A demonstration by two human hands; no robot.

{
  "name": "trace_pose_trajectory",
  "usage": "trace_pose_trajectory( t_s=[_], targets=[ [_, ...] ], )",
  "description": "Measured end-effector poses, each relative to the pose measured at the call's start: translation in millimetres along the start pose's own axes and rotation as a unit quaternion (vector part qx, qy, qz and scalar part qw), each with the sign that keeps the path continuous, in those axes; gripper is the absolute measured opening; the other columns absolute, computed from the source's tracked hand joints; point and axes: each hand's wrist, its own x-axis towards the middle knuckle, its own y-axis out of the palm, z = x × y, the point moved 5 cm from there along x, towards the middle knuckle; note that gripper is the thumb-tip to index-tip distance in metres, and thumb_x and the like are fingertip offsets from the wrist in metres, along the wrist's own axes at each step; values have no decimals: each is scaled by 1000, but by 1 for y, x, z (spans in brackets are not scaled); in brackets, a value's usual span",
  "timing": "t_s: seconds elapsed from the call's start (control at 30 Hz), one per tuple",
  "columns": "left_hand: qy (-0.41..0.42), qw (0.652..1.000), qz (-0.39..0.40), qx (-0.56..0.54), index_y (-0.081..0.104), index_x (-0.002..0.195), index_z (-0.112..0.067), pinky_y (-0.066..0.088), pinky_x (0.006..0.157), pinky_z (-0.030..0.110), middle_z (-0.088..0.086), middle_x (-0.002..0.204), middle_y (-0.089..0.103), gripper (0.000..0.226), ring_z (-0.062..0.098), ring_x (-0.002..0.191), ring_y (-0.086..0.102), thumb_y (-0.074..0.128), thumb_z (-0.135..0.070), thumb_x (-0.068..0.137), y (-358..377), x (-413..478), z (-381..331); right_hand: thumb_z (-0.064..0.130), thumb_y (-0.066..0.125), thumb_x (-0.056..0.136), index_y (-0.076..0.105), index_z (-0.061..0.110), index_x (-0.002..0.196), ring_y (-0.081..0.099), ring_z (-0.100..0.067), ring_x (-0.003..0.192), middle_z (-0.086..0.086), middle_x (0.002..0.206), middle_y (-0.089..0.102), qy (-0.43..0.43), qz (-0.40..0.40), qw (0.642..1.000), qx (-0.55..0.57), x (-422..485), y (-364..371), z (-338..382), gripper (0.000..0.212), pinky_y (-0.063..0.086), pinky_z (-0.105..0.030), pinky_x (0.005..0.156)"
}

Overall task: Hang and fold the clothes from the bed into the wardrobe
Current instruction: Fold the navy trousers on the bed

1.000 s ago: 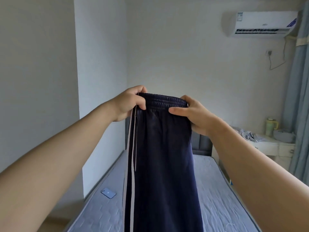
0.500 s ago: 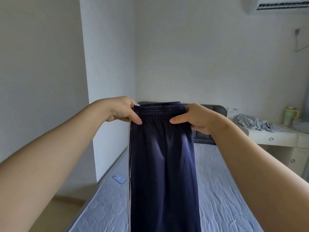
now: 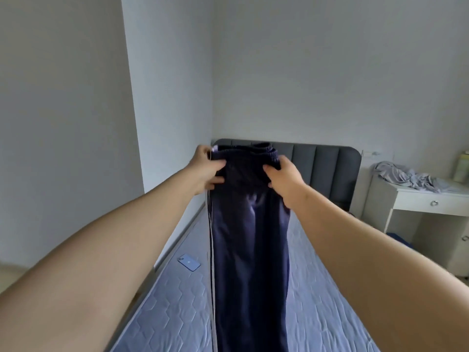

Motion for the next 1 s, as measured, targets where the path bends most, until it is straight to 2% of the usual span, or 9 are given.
trace_pose_trajectory(
  t_s=[0.13, 0.27, 0.37, 0.5, 0.7, 0.83, 0.87, 0.93, 1.0],
  targets=[
    [139, 987, -45, -60, 45, 119, -17, 43, 41, 9, -1, 94, 57, 37, 13, 70, 59, 62, -10, 87, -22, 23, -60, 24, 46, 94, 45, 22, 85, 44, -7, 64, 8, 75, 49, -103, -67, 992, -2, 20, -12, 53, 10, 34, -21, 51],
    [260, 964, -49, -38, 59, 84, -22, 50, 66, 15, -7, 85, 63, 16, 18, 86, 64, 67, -9, 83, -45, 18, -109, 25, 46, 93, 40, 27, 74, 40, -5, 60, 10, 70, 46, -161, -98, 982, 14, 21, -24, 98, 21, 31, -21, 50],
    [298, 953, -27, -35, 55, 83, -26, 52, 81, 25, -7, 86, 61, 21, 16, 85, 63, 66, -9, 84, -55, 9, -124, 25, 49, 92, 40, 27, 71, 37, -5, 59, 11, 67, 44, -187, -118, 974, 42, 11, -28, 114, 23, 32, -16, 49],
    [282, 959, 7, 7, 45, 87, -30, 48, 61, 14, -6, 83, 58, 23, 5, 68, 62, 59, -12, 89, -64, -12, -117, 22, 54, 89, 45, 25, 74, 40, -6, 63, 11, 68, 45, -184, -99, 975, 75, -9, -20, 110, 18, 34, -22, 60],
    [214, 975, 49, 44, 44, 100, -30, 48, 72, 24, -5, 84, 61, 25, 8, 68, 63, 60, -15, 89, -71, -59, -53, 25, 58, 83, 51, 22, 73, 49, -12, 74, 8, 72, 53, -108, -79, 987, 88, -64, -6, 62, 12, 43, -32, 71],
    [132, 987, 67, 57, 48, 111, -28, 50, 70, 22, -4, 79, 59, 31, 7, 64, 57, 63, -15, 87, -69, -110, 8, 26, 58, 75, 55, 12, 79, 56, -26, 96, -8, 86, 63, -42, -60, 996, 51, -118, -2, 19, 15, 47, -47, 91],
    [114, 989, 68, 60, 50, 114, -27, 49, 62, 15, -4, 78, 58, 33, 5, 62, 55, 64, -15, 87, -69, -128, 24, 25, 58, 74, 55, 9, 81, 56, -29, 98, -12, 88, 63, -22, -48, 997, 50, -136, -1, 6, 17, 47, -46, 91],
    [88, 992, 72, 62, 53, 112, -28, 41, 52, 6, -5, 81, 61, 31, -1, 63, 55, 65, -15, 86, -66, -158, 50, 17, 57, 75, 54, 7, 77, 52, -25, 82, -13, 80, 57, 10, -22, 996, 91, -168, 3, -16, 11, 44, -36, 78],
    [65, 993, 80, 63, 55, 106, -32, 41, 56, 5, -6, 90, 64, 27, -2, 76, 58, 65, -17, 85, -61, -192, 75, 6, 54, 78, 54, 9, 79, 43, -19, 76, -7, 78, 50, 38, 5, 989, 141, -206, 5, -35, 3, 35, -32, 70]
  ],
)
